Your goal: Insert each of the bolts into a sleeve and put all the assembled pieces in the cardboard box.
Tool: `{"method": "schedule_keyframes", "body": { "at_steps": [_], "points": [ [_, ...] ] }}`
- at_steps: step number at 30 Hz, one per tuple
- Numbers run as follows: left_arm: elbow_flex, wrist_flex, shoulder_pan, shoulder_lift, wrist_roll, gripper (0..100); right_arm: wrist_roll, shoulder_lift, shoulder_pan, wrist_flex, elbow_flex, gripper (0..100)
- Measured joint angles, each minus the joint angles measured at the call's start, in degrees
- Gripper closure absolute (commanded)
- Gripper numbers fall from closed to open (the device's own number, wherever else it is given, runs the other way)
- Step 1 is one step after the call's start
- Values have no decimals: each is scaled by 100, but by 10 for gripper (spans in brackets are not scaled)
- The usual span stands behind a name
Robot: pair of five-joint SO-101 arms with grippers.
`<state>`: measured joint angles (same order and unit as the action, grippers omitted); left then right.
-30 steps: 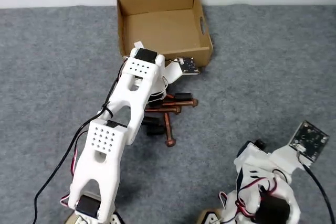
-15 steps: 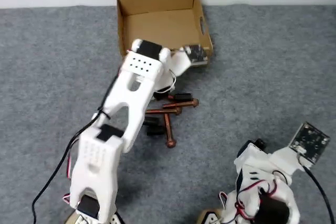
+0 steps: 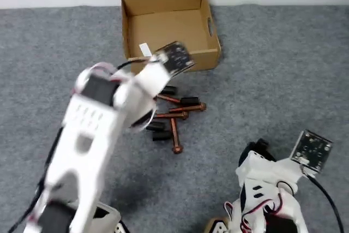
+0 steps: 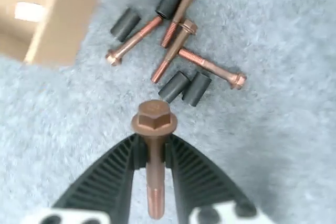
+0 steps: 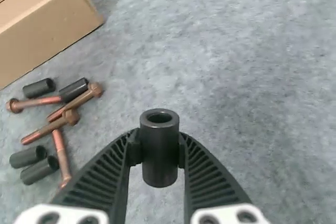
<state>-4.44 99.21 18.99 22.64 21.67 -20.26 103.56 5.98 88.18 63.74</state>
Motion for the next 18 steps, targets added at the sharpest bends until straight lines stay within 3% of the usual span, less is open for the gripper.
{"method": "schedule_keyframes", "body": {
  "at_steps": [9,18],
  "points": [
    [-2022,-440,0,2743,-193,995,44,0,-870,0,0,991],
    [-4149,-2268,0,5600,-202,995,932,0,-2013,-563,0,991]
  ]
}}
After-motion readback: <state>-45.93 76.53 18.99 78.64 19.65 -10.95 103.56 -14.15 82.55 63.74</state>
